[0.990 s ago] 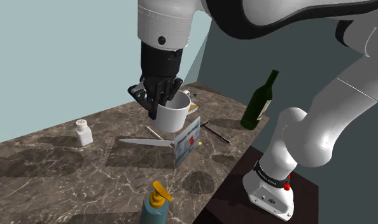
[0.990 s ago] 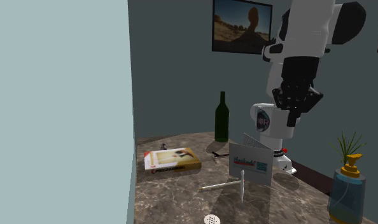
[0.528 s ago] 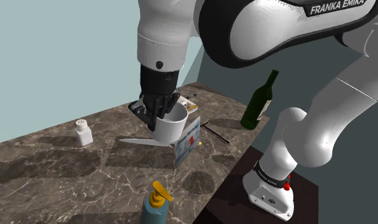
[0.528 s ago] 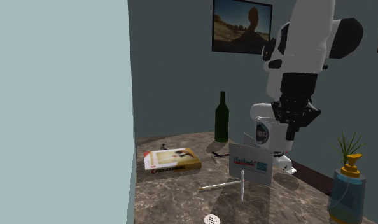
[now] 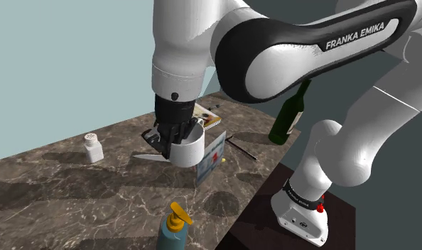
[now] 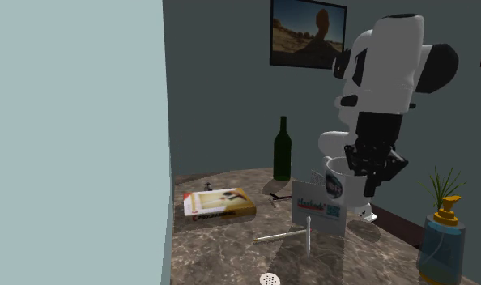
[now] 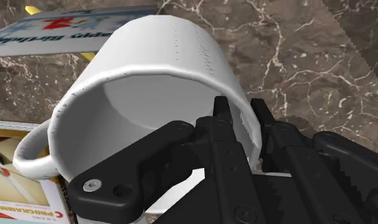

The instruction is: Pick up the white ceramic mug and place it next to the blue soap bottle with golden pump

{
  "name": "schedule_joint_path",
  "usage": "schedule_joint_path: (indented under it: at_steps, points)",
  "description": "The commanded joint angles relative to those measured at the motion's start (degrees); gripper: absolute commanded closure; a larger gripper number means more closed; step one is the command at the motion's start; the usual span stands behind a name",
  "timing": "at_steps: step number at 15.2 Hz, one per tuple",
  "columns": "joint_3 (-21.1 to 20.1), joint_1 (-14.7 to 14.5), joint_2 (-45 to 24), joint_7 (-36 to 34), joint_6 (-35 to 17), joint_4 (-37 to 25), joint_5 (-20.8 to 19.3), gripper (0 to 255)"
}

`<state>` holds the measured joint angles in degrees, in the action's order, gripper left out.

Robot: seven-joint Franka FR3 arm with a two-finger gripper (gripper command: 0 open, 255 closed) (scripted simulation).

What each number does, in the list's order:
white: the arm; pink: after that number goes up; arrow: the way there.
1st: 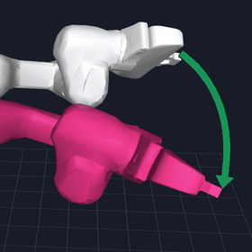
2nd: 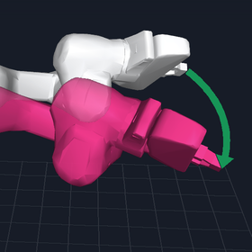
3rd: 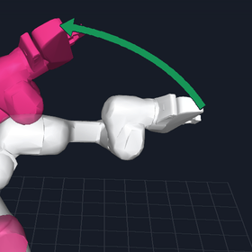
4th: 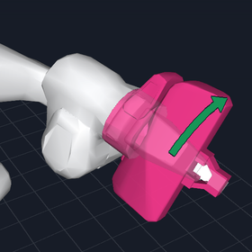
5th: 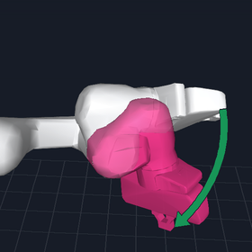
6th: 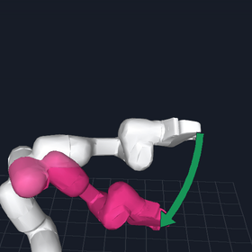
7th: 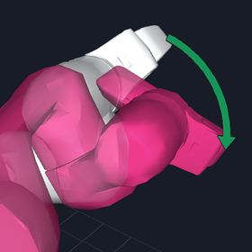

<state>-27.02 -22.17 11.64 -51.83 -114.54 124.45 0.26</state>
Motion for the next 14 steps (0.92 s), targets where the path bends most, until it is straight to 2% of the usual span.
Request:
schedule_joint_path:
  at_steps: [1,14]
  points:
    - [-0.1,0.0,-0.5,-0.3,-1.5,1.5,-0.2,255]
    - [-1.3,0.4,-5.0,-2.7,-11.6,7.7,-2.6,255]
